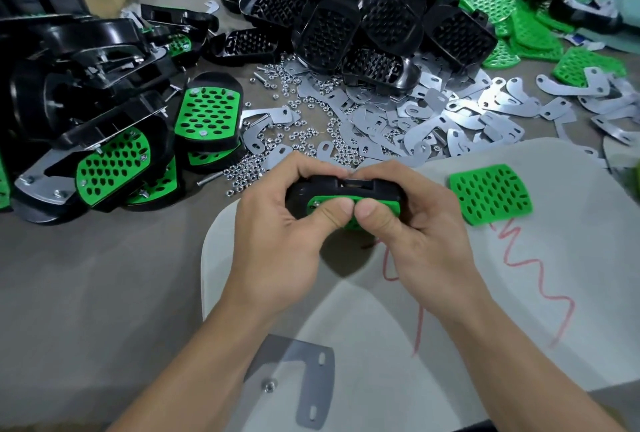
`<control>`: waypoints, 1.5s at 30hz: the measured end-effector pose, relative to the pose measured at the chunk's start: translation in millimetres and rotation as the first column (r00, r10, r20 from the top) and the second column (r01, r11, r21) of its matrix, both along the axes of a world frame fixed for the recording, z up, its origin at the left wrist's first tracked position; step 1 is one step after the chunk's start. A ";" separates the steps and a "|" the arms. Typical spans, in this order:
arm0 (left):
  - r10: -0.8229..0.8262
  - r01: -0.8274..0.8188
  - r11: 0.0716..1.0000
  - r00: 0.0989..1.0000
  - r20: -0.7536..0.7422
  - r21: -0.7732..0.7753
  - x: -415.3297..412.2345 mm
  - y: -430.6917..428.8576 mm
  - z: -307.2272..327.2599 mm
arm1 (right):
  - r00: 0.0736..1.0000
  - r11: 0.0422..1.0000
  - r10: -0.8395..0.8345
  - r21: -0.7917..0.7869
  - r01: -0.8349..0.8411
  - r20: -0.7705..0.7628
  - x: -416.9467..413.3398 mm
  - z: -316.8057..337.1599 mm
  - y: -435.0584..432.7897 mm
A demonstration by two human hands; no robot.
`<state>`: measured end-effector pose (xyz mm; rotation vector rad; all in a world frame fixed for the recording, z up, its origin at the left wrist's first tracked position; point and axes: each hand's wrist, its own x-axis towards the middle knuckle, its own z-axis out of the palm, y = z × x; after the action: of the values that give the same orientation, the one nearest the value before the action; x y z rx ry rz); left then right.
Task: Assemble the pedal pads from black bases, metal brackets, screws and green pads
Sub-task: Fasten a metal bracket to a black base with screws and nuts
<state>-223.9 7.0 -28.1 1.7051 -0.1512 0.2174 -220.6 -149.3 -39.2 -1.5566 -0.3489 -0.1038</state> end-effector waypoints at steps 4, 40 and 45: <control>0.055 -0.054 0.998 0.998 -0.034 0.026 2.4 -4.6 0.2 | 0.999 0.999 -0.041 0.019 0.041 -0.033 1.0 1.3 3.0; 0.060 -0.066 0.913 0.998 0.028 0.403 2.1 -5.4 8.0 | 0.998 0.997 -0.067 -0.043 0.067 0.003 2.1 -3.3 -3.3; 0.077 -0.079 0.909 0.997 0.021 0.409 4.3 -9.5 9.8 | 0.995 0.995 -0.100 -0.005 0.100 -0.011 4.1 -6.0 -5.3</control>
<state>-219.6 -2.5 -18.3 2.1333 -0.1378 0.2620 -216.5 -154.6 -45.2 -1.5784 -0.2627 -0.1718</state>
